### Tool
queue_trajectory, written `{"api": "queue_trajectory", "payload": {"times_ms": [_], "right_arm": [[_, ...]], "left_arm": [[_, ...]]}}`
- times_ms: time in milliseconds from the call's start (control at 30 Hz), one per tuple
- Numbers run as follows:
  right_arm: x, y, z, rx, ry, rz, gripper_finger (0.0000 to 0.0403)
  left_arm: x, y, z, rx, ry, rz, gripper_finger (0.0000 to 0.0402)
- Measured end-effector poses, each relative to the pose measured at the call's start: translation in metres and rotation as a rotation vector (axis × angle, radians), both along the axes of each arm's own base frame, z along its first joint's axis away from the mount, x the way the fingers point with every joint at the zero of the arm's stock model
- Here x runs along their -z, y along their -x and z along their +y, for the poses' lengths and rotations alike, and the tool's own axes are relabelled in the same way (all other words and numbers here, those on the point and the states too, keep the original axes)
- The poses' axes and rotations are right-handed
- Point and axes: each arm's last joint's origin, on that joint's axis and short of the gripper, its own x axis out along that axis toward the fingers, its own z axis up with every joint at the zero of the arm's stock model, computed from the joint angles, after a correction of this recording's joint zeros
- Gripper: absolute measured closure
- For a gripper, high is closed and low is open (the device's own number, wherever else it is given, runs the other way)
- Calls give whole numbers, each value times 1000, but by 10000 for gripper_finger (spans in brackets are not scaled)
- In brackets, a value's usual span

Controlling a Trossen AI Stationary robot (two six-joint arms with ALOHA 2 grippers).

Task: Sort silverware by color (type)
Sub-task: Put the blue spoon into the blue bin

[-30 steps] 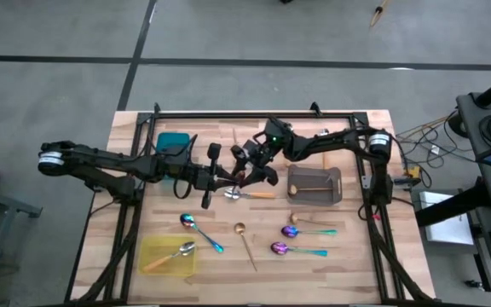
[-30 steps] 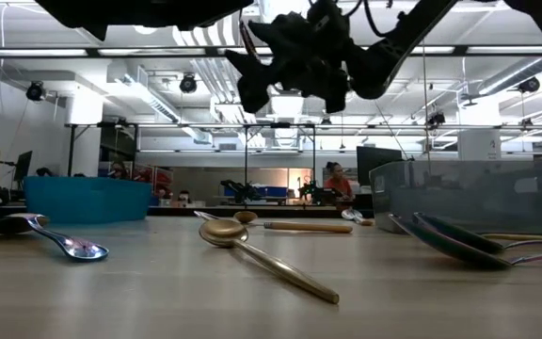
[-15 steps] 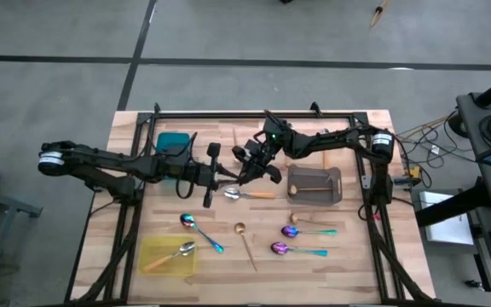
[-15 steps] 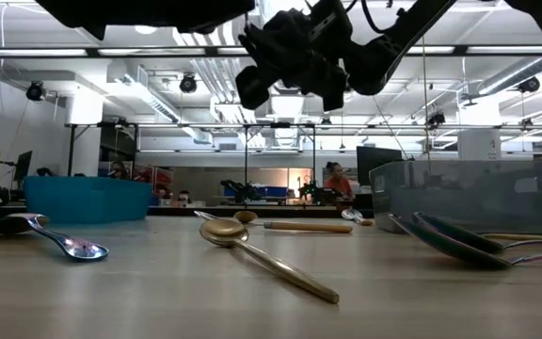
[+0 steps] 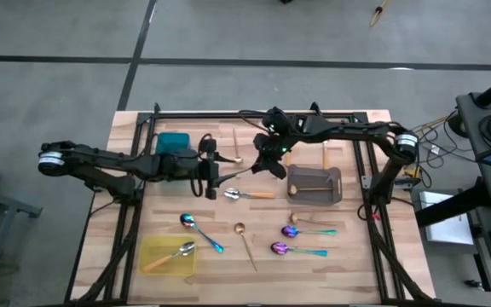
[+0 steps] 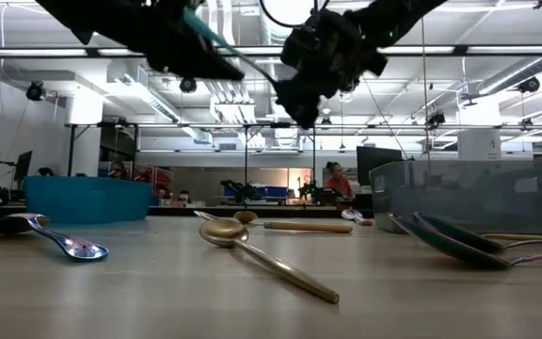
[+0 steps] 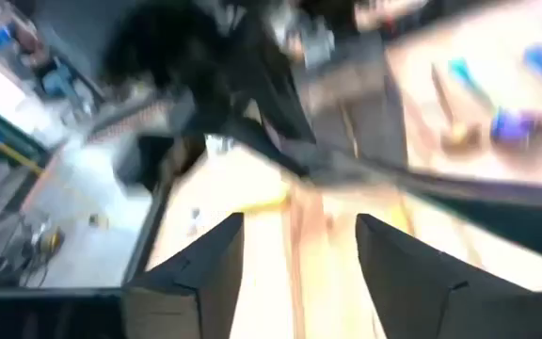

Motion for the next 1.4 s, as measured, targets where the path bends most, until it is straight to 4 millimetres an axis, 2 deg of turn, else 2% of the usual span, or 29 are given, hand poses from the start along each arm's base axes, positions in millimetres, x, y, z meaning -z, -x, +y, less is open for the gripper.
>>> {"api": "queue_trajectory", "payload": {"times_ms": [167, 367, 500, 667, 833, 967, 1100, 1267, 1400], "right_arm": [[-15, 9, -3, 128, 76, 151, 390], [-38, 18, -4, 250, 213, 292, 390], [-47, 20, -5, 300, 244, 352, 390], [-53, 20, -4, 399, 306, 410, 390], [-50, 11, -1, 422, 352, 427, 390], [-46, -1, -1, 436, 347, 436, 390], [-47, -17, 1, 422, 360, 415, 390], [-49, -38, 5, 375, 377, 389, 390], [-56, -49, 9, 351, 393, 372, 390]], "left_arm": [[9, 5, 3, -77, -11, 115, 192], [15, 13, 5, -130, -30, 209, 190], [11, 18, 5, -139, -33, 206, 190], [-3, 28, 7, -140, -35, 147, 190], [-22, 36, 8, -144, -35, 30, 190], [-29, 33, 9, -118, -22, -52, 190], [-22, 24, 12, -125, -20, -34, 190], [-3, 11, 22, -161, -11, 38, 190], [9, 2, 32, -211, -14, 60, 190]]}}
